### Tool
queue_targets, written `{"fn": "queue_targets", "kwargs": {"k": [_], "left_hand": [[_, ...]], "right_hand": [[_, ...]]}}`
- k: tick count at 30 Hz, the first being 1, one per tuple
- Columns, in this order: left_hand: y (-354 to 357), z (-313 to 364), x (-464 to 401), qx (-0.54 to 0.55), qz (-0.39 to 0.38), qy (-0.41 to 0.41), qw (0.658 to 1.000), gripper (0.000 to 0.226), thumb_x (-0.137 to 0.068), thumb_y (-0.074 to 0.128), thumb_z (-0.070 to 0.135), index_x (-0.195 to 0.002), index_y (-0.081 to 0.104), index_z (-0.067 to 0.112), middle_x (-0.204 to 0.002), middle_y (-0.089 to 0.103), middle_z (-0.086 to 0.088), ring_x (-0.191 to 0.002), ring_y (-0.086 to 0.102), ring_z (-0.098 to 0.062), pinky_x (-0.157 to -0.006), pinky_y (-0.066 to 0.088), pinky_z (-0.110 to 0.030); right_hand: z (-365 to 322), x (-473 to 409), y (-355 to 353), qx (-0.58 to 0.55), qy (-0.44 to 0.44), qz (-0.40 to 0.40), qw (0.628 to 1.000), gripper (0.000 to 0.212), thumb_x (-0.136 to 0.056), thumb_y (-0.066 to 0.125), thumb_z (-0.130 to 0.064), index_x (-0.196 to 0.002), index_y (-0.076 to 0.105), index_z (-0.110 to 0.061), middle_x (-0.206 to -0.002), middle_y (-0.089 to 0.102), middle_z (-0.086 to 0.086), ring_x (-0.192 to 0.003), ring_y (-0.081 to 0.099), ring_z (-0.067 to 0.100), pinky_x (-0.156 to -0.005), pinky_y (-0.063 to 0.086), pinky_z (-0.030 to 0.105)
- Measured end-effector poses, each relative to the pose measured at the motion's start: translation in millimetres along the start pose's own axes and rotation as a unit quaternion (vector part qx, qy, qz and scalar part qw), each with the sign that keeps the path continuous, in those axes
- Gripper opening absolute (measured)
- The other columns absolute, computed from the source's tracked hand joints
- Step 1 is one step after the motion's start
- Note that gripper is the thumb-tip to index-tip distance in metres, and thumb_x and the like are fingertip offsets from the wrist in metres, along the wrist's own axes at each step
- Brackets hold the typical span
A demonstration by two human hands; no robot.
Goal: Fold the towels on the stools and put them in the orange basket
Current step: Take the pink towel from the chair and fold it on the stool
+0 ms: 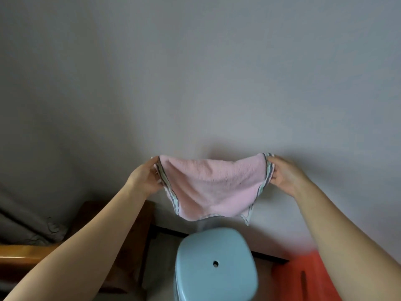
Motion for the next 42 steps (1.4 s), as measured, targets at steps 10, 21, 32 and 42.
{"fn": "queue_targets", "kwargs": {"k": [10,21,32,42], "left_hand": [[18.7,34.9,-5.1,0.014,-0.011,0.049,0.999,0.024,-0.095,0.051,0.019,-0.072,0.054,0.013,-0.065,0.054,-0.003,-0.059,0.055,-0.017,-0.052,0.049,-0.024],[15.1,5.4,-4.0,0.001,0.043,-0.069,0.997,0.024,-0.094,0.048,0.018,-0.081,0.057,0.0,-0.067,0.067,-0.016,-0.054,0.068,-0.027,-0.076,0.051,-0.038],[-23.6,-19.1,-14.0,-0.127,0.086,-0.084,0.985,0.019,-0.095,0.05,0.01,-0.077,0.057,0.011,-0.048,0.065,-0.01,-0.065,0.061,-0.024,-0.045,0.054,-0.039],[-24.8,51.5,-11.8,-0.131,0.113,0.112,0.979,0.016,-0.087,0.066,0.018,-0.074,0.058,0.02,-0.074,0.059,0.001,-0.067,0.054,-0.012,-0.077,0.045,-0.032]], "right_hand": [[-7.5,4.4,2.6,-0.055,0.056,-0.009,0.997,0.02,-0.092,0.053,-0.025,-0.083,0.065,-0.011,-0.065,0.071,0.001,-0.059,0.068,0.011,-0.058,0.056,0.02],[36.6,2.1,-2.0,0.044,0.18,0.04,0.982,0.036,-0.091,0.058,-0.037,-0.084,0.062,-0.002,-0.067,0.064,0.009,-0.064,0.062,0.021,-0.071,0.055,0.032],[46.7,-6.8,-30.3,0.387,0.153,0.053,0.908,0.031,-0.09,0.052,-0.002,-0.115,0.057,0.016,-0.104,0.065,0.027,-0.076,0.062,0.03,-0.073,0.056,0.039],[-17.4,-1.7,-18.3,0.034,-0.024,0.071,0.997,0.024,-0.089,0.053,0.001,-0.079,0.061,-0.02,-0.054,0.067,-0.012,-0.058,0.061,0.004,-0.068,0.046,0.024]]}}
Point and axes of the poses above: each hand's wrist, its own x-axis away from the middle knuckle, its own y-axis out of the palm, z = x × y, the point moved 7 cm from there along -x, towards the middle knuckle
